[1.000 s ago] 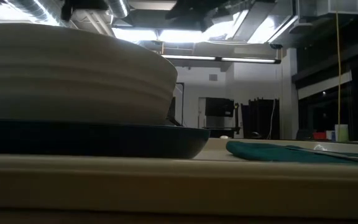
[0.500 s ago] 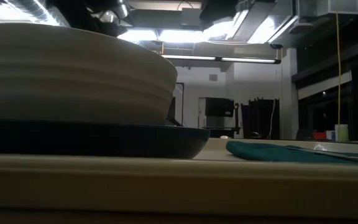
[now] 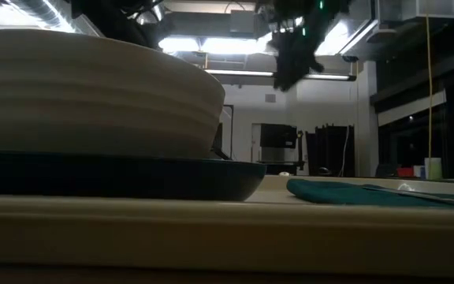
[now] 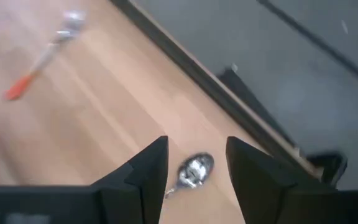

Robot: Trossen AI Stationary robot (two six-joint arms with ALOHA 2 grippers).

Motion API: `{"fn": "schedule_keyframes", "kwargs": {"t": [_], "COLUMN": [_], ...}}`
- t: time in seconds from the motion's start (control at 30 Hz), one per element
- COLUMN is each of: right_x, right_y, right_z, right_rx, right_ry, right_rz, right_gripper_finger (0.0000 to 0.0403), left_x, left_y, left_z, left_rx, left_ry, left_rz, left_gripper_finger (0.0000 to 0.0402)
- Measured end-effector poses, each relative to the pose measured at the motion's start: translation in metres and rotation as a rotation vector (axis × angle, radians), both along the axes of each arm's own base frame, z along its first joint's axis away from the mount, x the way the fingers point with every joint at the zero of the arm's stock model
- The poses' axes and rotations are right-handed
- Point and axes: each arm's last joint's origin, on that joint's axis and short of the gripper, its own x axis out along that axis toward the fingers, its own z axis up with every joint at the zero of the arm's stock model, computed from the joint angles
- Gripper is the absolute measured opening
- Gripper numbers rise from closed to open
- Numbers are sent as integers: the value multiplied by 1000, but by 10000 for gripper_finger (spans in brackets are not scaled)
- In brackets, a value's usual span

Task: Set up tray
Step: Put the orange spoon on top of the green table napkin to the left of the orange table knife

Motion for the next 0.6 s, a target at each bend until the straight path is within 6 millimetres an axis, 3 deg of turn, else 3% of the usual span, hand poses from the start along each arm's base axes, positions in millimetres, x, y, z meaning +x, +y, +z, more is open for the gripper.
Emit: {"fn": "schedule_keyframes", "kwargs": {"t": [0.2,0.43,0.6], "right_x": [-7,-6,9], "right_y": [-8,-3,-1], "right_z": [-51,-84,-112], "right_rx": [113,265,405], "right_ry": [-32,-91,-60], "right_rz": [-206,-320,-328], "right_gripper_finger": [166,166,166], "left_x": [-9,-19,-26], "left_y": [-4,-9,-13], "left_z": [10,22,30], "left_rx": [34,89,120], "left_ry": [-25,-62,-84], "left_rz": [-13,-37,-65], "left_gripper_finger": [45,45,45]}}
